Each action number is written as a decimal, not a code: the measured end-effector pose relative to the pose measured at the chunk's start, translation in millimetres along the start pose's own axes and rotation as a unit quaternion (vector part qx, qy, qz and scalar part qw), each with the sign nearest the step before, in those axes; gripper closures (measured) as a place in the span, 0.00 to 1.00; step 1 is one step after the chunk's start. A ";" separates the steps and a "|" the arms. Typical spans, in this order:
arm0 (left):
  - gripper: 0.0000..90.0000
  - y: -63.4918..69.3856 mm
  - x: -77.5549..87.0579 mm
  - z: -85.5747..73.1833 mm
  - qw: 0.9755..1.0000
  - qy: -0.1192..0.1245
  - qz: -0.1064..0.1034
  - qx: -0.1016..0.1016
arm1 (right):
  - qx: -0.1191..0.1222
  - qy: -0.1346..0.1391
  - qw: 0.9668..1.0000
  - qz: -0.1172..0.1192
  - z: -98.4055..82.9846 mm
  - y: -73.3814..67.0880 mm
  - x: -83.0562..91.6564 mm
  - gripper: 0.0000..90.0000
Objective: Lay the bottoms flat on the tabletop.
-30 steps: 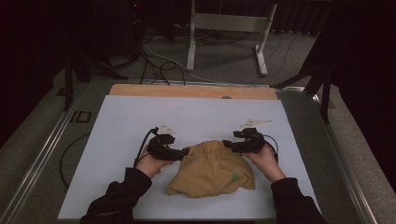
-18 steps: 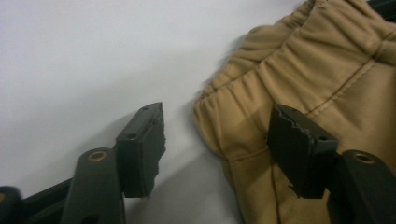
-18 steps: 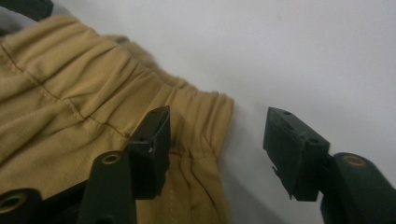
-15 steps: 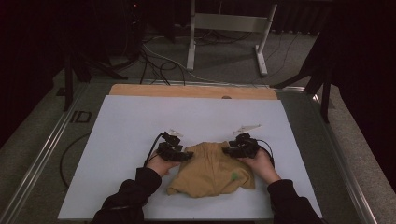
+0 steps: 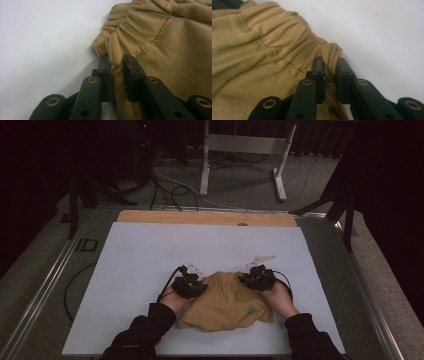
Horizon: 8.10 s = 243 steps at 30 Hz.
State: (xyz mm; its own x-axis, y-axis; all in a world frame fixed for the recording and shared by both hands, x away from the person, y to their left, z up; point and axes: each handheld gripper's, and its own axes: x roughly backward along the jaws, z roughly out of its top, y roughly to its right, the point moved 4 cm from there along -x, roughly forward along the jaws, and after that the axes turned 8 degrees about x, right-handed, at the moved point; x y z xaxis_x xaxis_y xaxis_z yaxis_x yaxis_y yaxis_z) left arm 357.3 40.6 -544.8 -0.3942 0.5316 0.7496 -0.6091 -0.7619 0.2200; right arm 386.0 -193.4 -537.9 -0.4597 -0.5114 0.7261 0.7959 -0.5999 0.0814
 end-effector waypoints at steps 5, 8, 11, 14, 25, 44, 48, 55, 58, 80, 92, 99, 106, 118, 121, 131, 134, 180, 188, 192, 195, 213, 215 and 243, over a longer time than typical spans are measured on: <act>0.91 -5.4 9.1 3.6 1.000 0.021 0.014 0.004 | -0.009 0.016 1.000 -0.008 2.4 5.5 9.0 0.89; 0.91 -10.9 20.8 11.3 0.999 0.041 0.018 0.007 | -0.013 0.031 0.999 -0.012 6.4 8.9 16.1 0.89; 0.91 -14.1 33.8 21.8 0.998 0.059 0.025 0.005 | -0.008 0.043 0.999 -0.017 13.5 9.8 20.7 0.89; 0.91 -16.5 46.1 32.4 0.997 0.075 0.032 -0.006 | -0.009 0.054 0.998 -0.022 20.2 11.1 23.3 0.89; 0.91 -30.1 67.6 66.4 0.993 0.096 0.058 -0.030 | -0.007 0.114 0.993 -0.032 58.6 26.9 32.0 0.90; 0.90 -83.4 40.7 140.7 0.988 0.104 0.111 -0.035 | -0.062 0.098 0.989 -0.097 118.7 89.4 -4.0 0.89; 0.89 -90.2 33.0 155.8 0.986 0.112 0.123 -0.031 | -0.070 0.087 0.986 -0.125 129.3 102.7 -12.3 0.89; 0.32 -105.1 11.6 150.7 0.988 0.087 0.130 0.004 | -0.131 0.088 0.980 -0.125 125.2 116.5 -25.4 0.35; 0.14 -103.9 9.3 146.2 0.990 0.077 0.118 0.004 | -0.134 0.093 0.981 -0.107 120.2 114.4 -27.7 0.18; 0.03 -77.1 54.7 110.0 0.991 0.115 0.066 -0.016 | -0.044 0.140 0.988 -0.041 109.4 48.6 10.1 0.13; 0.02 -64.9 98.4 51.5 0.985 0.159 0.057 -0.035 | 0.036 0.167 0.985 0.025 106.6 -27.9 39.5 0.14; 0.02 -56.2 116.9 10.1 0.984 0.165 0.050 -0.034 | 0.072 0.159 0.982 0.074 113.1 -74.0 43.5 0.15; 0.02 -44.8 130.5 -31.0 0.985 0.161 0.049 -0.030 | 0.134 0.140 0.970 0.144 109.3 -123.3 29.7 0.30; 0.02 -28.8 133.7 -80.5 0.988 0.152 0.037 -0.010 | 0.181 0.020 0.983 0.038 68.7 -120.1 -29.7 0.54; 0.02 -27.5 135.3 -84.4 0.988 0.152 0.039 -0.008 | 0.177 0.005 0.984 0.015 62.7 -113.9 -34.4 0.67; 0.02 -25.6 135.9 -86.4 0.986 0.159 0.045 -0.018 | 0.209 -0.027 0.977 0.017 50.4 -113.3 -39.5 0.97; 0.03 -26.4 135.0 -86.8 0.986 0.159 0.044 -0.016 | 0.201 -0.023 0.979 0.022 52.8 -113.2 -38.4 0.98; 0.05 36.3 114.6 -73.7 0.984 0.145 -0.039 -0.092 | 0.015 0.174 0.983 0.061 26.1 -30.4 85.0 0.15; 0.15 77.6 94.2 -65.5 0.977 0.126 -0.105 -0.135 | 0.002 0.186 0.982 0.026 13.1 -22.5 95.6 0.15; 0.20 105.1 73.8 -56.9 0.967 0.093 -0.145 -0.189 | -0.004 0.187 0.982 0.015 10.8 -18.7 99.1 0.15; 0.37 121.5 55.1 -48.9 0.960 0.080 -0.164 -0.214 | -0.007 0.191 0.981 0.006 10.5 -15.8 102.1 0.15; 0.69 128.2 -24.4 -20.1 0.962 0.002 -0.110 -0.251 | -0.037 0.190 0.981 -0.007 1.3 -3.1 97.6 0.16; 0.80 125.1 -24.9 -17.1 0.964 0.002 -0.099 -0.247 | -0.036 0.190 0.981 -0.006 1.4 -3.2 97.3 0.16; 0.99 51.9 159.9 -46.8 0.968 0.086 -0.032 -0.234 | -0.019 0.184 0.983 -0.003 5.3 -16.7 103.9 0.16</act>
State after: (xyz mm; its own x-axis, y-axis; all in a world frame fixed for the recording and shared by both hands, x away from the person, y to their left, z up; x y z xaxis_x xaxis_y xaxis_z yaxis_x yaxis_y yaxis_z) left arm 230.4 103.3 -442.7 -0.4293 0.6562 0.6206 -0.8653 -0.4958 -0.0743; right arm 327.0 -233.3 -460.2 -0.5813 -0.6910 0.4296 0.7803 -0.6231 0.0536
